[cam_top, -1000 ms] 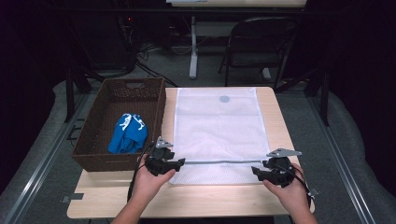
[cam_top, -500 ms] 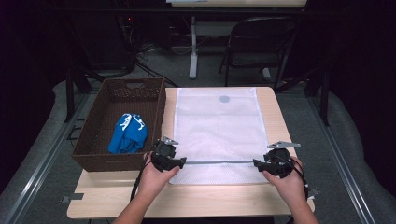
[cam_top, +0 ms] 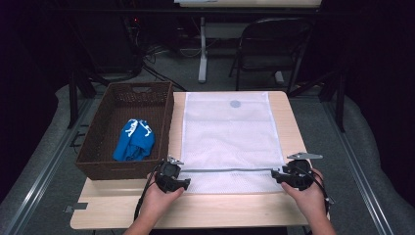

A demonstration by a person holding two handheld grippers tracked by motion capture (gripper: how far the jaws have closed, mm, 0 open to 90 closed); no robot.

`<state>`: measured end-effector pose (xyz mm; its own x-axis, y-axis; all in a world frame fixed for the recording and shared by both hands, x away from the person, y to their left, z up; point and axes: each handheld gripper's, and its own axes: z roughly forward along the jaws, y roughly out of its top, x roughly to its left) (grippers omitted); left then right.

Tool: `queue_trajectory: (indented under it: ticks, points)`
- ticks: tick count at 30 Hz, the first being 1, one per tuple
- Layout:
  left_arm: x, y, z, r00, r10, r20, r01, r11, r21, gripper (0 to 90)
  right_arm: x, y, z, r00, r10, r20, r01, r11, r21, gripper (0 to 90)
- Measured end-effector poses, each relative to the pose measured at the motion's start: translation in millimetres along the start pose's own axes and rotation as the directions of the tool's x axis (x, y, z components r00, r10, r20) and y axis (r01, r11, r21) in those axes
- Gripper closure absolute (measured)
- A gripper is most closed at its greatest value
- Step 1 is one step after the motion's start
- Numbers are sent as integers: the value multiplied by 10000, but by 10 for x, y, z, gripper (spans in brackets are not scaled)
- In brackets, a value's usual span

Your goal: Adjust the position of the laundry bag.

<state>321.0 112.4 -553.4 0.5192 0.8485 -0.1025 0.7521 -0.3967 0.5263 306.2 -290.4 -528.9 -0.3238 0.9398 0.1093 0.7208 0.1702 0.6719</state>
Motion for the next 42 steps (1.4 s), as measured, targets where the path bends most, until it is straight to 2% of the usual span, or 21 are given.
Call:
queue_trajectory:
  ticks: [12, 15, 22, 30, 35, 37, 42]
  points:
    - [13, -68, 59, 9999, -89, 55, 89, 9999, 46, 492, -219, -171, -93, 9970, 656, 422, -658, 9978, 44, 472]
    - [0, -72, 70, 9999, 88, -48, -88, 10000, 30, 505, -249, -219, -62, 9961, 727, 491, -740, 9969, 254, 471]
    - [-29, -85, 73, 9990, 350, -287, -350, 9994, -9, 538, -260, -288, 73, 9963, 620, 593, -661, 9953, 708, 472]
    - [-69, -90, 83, 9972, 548, -509, -553, 9984, -70, 588, -273, -309, 164, 9964, 574, 629, -624, 9948, 804, 482]
    - [-75, -89, 84, 9971, 596, -470, -601, 9981, -98, 635, -264, -305, 198, 9967, 442, 677, -497, 9953, 826, 501]
    - [-78, -86, 85, 9972, 608, -440, -613, 9981, -98, 647, -259, -303, 205, 9967, 362, 730, -420, 9959, 796, 527]
    - [-77, -81, 90, 9974, 656, -286, -661, 9977, -165, 728, -237, -306, 200, 9947, -178, 1013, 87, 9959, 899, 635]
